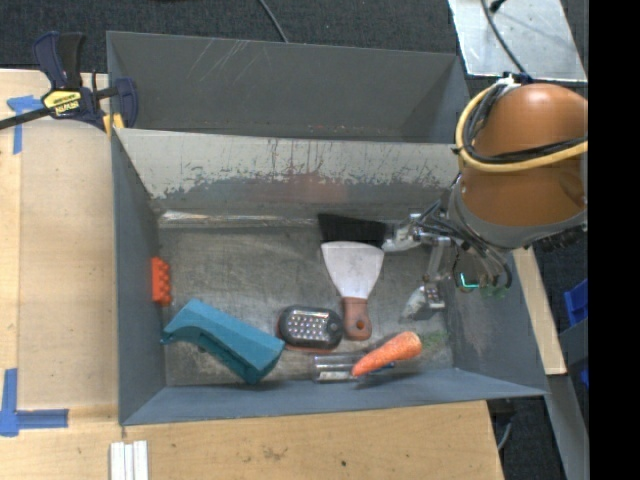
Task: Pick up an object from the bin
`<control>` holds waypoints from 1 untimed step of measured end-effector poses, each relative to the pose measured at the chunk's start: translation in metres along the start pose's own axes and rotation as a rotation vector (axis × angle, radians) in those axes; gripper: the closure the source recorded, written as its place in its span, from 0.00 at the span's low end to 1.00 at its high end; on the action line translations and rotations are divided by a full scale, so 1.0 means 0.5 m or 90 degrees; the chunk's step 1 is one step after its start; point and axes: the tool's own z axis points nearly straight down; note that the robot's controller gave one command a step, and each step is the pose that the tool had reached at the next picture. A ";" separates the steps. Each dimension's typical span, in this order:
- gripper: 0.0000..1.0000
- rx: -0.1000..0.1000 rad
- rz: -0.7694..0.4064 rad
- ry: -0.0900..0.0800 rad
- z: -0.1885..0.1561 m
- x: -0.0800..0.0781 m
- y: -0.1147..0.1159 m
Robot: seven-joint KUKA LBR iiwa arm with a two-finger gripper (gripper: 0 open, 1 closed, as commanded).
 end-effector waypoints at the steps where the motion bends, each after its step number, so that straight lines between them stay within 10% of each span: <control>1: 0.00 0.000 0.000 -0.005 -0.008 -0.003 0.000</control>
Offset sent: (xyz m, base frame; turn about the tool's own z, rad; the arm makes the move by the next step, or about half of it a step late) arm -0.0156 -0.0446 -0.0540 -0.3310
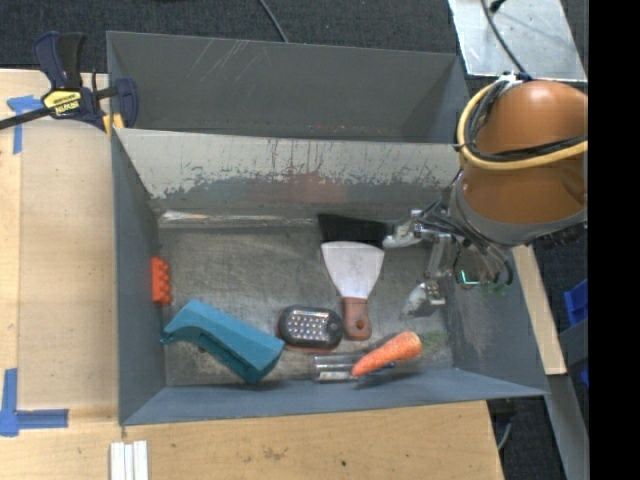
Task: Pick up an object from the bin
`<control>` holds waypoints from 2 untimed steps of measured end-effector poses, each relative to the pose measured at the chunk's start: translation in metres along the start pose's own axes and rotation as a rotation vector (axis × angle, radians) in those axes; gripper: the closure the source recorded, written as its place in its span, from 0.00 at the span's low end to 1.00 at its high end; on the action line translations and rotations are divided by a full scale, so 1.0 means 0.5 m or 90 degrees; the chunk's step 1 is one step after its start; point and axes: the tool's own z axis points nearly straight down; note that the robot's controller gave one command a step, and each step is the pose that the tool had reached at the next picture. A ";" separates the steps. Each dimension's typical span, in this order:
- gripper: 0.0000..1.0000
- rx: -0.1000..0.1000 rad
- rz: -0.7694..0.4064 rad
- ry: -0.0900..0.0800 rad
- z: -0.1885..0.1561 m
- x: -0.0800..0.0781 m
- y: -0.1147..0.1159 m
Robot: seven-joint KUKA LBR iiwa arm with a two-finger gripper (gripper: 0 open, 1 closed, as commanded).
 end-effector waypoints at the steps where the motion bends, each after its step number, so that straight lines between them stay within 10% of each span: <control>1: 0.00 0.000 -0.051 -0.003 0.020 0.004 -0.013; 2: 0.00 0.001 -0.193 -0.003 0.152 0.019 -0.027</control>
Offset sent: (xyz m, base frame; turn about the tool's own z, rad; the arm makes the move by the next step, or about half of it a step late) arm -0.0169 -0.0078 -0.1336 -0.4273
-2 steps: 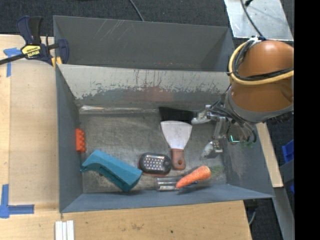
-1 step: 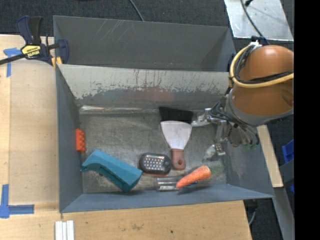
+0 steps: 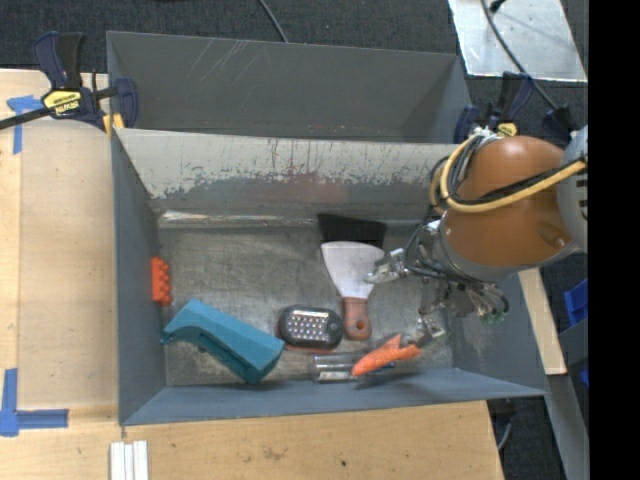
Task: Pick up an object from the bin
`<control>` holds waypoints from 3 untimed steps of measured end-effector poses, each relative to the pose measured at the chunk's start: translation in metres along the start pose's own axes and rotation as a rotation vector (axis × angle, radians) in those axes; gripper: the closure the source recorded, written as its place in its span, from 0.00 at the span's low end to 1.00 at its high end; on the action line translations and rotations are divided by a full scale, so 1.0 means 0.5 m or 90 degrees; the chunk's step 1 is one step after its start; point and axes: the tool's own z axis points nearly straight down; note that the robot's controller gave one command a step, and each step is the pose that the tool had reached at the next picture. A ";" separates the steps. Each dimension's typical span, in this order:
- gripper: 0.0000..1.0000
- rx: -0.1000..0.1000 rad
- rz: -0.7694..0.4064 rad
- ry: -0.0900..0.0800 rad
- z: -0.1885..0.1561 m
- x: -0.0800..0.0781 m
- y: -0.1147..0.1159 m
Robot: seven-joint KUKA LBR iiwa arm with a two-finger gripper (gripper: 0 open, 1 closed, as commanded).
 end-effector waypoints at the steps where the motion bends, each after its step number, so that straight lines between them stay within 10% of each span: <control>1: 0.00 -0.004 -0.038 0.007 0.034 0.025 -0.032; 2: 1.00 0.010 -0.218 -0.018 0.122 -0.003 -0.033; 3: 1.00 0.010 -0.219 -0.018 0.122 -0.003 -0.033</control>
Offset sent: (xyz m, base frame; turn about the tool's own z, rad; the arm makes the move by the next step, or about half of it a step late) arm -0.0077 -0.0147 -0.0817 -0.3447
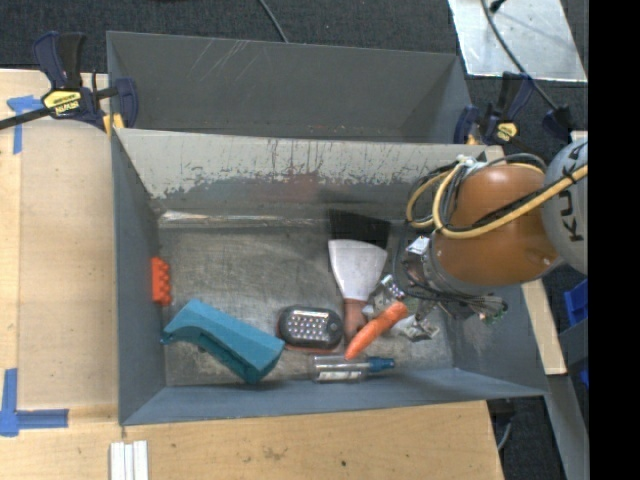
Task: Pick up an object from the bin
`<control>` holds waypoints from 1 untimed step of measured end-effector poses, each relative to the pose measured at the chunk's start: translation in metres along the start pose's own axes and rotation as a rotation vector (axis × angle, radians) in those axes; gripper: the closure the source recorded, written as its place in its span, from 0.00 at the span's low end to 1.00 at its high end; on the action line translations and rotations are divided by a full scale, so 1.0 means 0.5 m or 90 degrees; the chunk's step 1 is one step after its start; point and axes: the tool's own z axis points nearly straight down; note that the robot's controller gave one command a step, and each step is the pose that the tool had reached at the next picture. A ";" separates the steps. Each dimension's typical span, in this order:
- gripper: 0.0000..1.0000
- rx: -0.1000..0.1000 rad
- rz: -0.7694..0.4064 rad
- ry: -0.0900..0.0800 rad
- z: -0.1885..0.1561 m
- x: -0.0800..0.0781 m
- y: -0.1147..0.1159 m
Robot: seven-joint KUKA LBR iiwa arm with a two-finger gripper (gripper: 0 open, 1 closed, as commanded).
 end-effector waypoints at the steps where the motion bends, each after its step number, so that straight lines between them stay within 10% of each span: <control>1: 1.00 0.000 0.000 -0.007 -0.009 -0.003 0.002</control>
Offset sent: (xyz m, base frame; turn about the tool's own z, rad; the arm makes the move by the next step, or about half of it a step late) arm 0.0248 0.0365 0.1568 -0.1096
